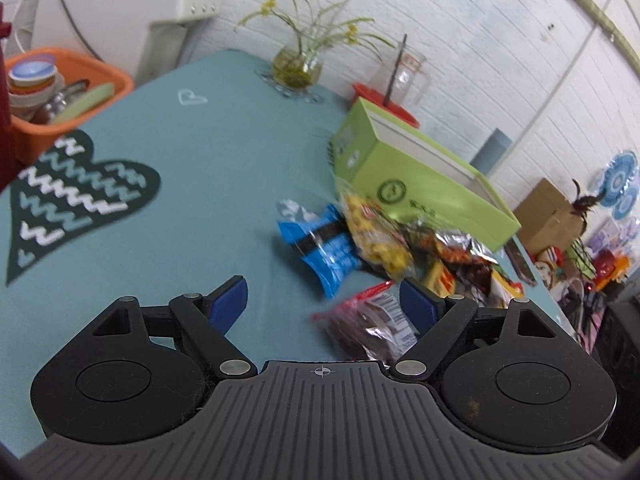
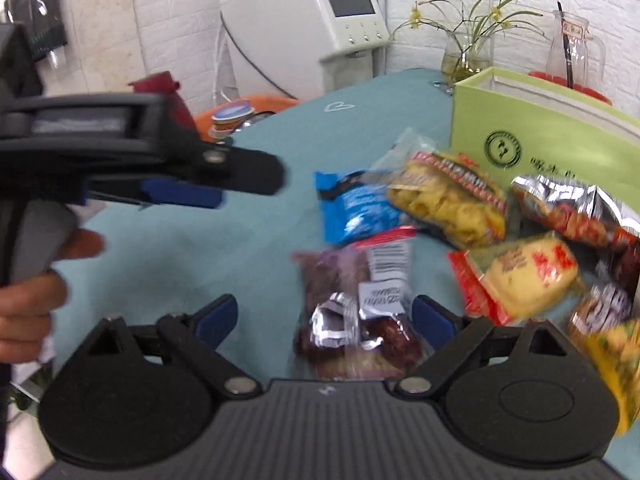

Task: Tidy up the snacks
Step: 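Grasp the red-date bag with the left tool, then carry the red-date bag into the lime-green box and open the left tool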

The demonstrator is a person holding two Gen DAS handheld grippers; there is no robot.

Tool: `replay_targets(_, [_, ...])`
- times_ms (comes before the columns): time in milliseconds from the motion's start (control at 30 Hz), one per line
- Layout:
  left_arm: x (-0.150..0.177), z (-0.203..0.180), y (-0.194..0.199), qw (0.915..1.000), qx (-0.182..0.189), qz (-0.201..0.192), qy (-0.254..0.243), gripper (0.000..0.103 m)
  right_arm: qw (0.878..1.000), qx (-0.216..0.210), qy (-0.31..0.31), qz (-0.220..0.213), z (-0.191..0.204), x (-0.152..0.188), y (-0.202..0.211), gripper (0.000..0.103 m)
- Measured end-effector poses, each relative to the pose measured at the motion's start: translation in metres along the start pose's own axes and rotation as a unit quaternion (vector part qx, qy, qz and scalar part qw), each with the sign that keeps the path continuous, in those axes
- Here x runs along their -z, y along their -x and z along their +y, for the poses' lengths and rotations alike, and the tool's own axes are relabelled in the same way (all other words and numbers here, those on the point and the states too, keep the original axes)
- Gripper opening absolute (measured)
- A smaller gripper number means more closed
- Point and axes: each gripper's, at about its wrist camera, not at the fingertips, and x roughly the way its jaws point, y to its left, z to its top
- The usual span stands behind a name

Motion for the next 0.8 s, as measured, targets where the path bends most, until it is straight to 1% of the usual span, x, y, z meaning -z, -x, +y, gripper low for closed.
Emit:
replay_targets(100, [0.009, -0.006, -0.01, 0.9996, 0.012, 0.024, -0.008, 0.071, 1.0, 0.01, -0.004, -0.018, 0.008, 0.011, 0.01, 0.093])
replay_targets(167, [0.011, -0.01, -0.017, 0.9991, 0.014, 0.037, -0.013, 0.071, 0.999, 0.03, -0.013, -0.021, 0.005, 0.009, 0.007, 0.093])
replay_targets(233, [0.012, -0.015, -0.023, 0.9984, 0.018, 0.049, -0.023, 0.071, 0.999, 0.039, -0.022, -0.024, 0.003, 0.009, 0.007, 0.093])
replay_targets(333, [0.017, -0.019, -0.03, 0.997, 0.027, 0.066, -0.03, 0.071, 0.998, 0.033, -0.036, -0.026, -0.004, 0.009, 0.0, 0.093])
replay_targets(367, [0.019, -0.019, -0.032, 0.9966, 0.03, 0.071, -0.029, 0.068, 0.999, 0.029, -0.04, -0.021, -0.005, 0.011, -0.004, 0.092])
replay_targets(400, [0.02, -0.02, -0.036, 0.9959, 0.032, 0.078, -0.033, 0.058, 0.998, 0.037, -0.03, -0.031, -0.004, 0.013, -0.004, 0.084])
replay_targets(433, [0.022, -0.023, -0.037, 0.9957, 0.025, 0.074, -0.049, 0.043, 0.998, 0.041, -0.02, -0.032, -0.002, 0.013, -0.004, 0.079])
replay_targets(467, [0.023, -0.025, -0.039, 0.9946, 0.03, 0.079, -0.061, 0.026, 0.999, 0.038, -0.02, -0.033, -0.001, 0.013, -0.002, 0.072])
replay_targets(500, [0.022, -0.025, -0.039, 0.9944, 0.035, 0.082, -0.057, 0.022, 0.998, 0.036, -0.029, -0.035, -0.003, 0.012, 0.0, 0.07])
replay_targets(567, [0.021, -0.027, -0.035, 0.9944, 0.041, 0.084, -0.049, 0.021, 0.998, 0.032, -0.033, -0.039, -0.004, 0.011, 0.006, 0.07])
replay_targets(633, [0.016, -0.035, -0.027, 0.9949, 0.042, 0.075, -0.052, 0.021, 0.998, 0.033, -0.025, -0.049, 0.0, 0.008, 0.016, 0.072])
replay_targets(700, [0.004, -0.046, -0.017, 0.9955, 0.049, 0.054, -0.061, 0.021, 0.997, 0.037, -0.013, -0.073, 0.001, -0.003, 0.028, 0.075])
replay_targets(800, [-0.031, -0.064, -0.016, 0.9946, 0.065, 0.017, -0.08, 0.021, 0.993, 0.049, 0.006, -0.111, -0.012, -0.032, 0.037, 0.075])
